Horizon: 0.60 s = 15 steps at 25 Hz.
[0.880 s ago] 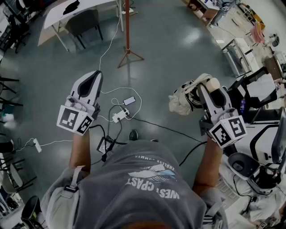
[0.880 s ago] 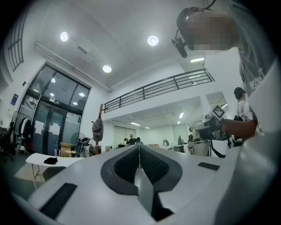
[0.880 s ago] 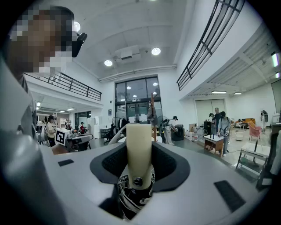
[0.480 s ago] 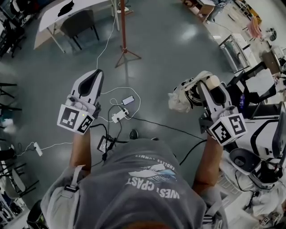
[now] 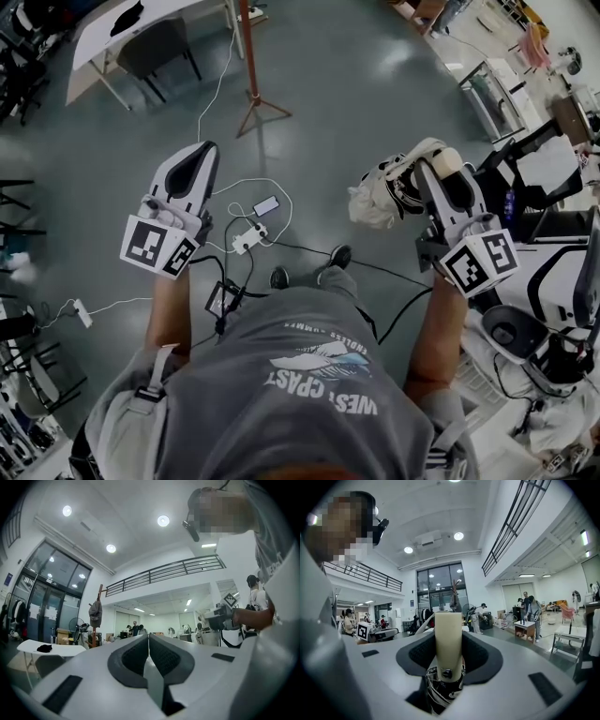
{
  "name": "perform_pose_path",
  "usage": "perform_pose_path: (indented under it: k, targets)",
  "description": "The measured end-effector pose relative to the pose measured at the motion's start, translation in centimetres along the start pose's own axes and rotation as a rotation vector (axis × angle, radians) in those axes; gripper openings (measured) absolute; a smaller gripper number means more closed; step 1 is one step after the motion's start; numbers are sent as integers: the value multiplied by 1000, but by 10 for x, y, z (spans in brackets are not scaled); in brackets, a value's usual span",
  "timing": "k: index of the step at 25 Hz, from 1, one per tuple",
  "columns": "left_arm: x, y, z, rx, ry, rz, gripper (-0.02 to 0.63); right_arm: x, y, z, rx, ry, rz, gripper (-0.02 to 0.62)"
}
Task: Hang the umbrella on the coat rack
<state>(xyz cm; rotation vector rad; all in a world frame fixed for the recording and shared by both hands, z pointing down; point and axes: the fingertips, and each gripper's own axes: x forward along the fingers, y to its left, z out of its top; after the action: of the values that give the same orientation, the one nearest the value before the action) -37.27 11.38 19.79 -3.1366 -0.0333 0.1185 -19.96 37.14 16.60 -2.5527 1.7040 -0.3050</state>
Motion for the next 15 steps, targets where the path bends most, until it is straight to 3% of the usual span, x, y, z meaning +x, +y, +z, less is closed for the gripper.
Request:
perform_pose_path:
  k: [15]
  targets:
    - [102,-25,-2,16,33,136,21,41,-121,26,13,18,136,173]
